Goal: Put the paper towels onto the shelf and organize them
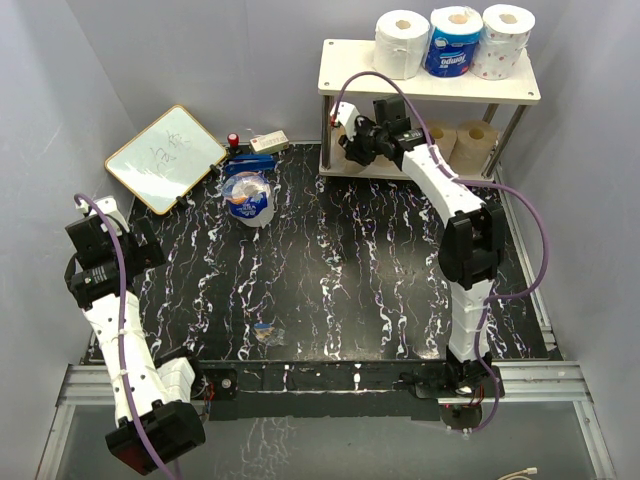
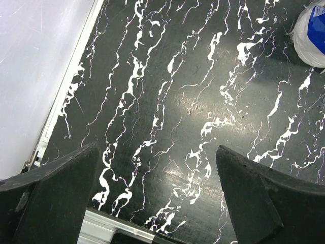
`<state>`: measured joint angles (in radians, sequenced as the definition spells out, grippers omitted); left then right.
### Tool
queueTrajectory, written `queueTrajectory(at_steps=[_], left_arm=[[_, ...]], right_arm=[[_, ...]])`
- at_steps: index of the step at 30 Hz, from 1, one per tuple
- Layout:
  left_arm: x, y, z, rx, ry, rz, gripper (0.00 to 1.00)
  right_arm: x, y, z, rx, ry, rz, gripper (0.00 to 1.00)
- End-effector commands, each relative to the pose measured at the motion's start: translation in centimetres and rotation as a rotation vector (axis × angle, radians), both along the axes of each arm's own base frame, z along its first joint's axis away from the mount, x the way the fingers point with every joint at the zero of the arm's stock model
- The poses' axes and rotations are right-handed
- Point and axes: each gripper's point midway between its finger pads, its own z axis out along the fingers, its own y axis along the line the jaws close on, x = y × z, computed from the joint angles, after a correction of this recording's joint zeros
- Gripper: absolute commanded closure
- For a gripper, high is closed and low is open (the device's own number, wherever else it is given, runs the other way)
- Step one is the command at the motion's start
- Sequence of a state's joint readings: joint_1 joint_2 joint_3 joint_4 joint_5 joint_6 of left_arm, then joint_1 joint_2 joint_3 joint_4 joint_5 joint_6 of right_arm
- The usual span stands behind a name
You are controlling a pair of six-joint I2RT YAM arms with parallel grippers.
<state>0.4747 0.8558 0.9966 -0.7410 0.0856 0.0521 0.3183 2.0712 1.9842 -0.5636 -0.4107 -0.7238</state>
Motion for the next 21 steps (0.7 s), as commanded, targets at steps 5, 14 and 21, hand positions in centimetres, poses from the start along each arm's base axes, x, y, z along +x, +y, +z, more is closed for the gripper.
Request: queueTrajectory(at_steps=[5,14,21], left_arm=[[-0.1,0.2,0.0,0.006,0.002,0.006,0.02],[-0.1,0.1,-0.1,0.002,0.003,0.0,0.02],[0.0,0.1,-0.1,0.001,0.005,0.0,0.02]], right_arm=[[2.8,0.5,3.5,0.041,-0.124,-0.013,0.92],[5.0,1.0,2.0,0.032,-0.114,-0.026,0.9],[6.7,1.1,2.5,0.046,-0.157,-0.058,0.75]])
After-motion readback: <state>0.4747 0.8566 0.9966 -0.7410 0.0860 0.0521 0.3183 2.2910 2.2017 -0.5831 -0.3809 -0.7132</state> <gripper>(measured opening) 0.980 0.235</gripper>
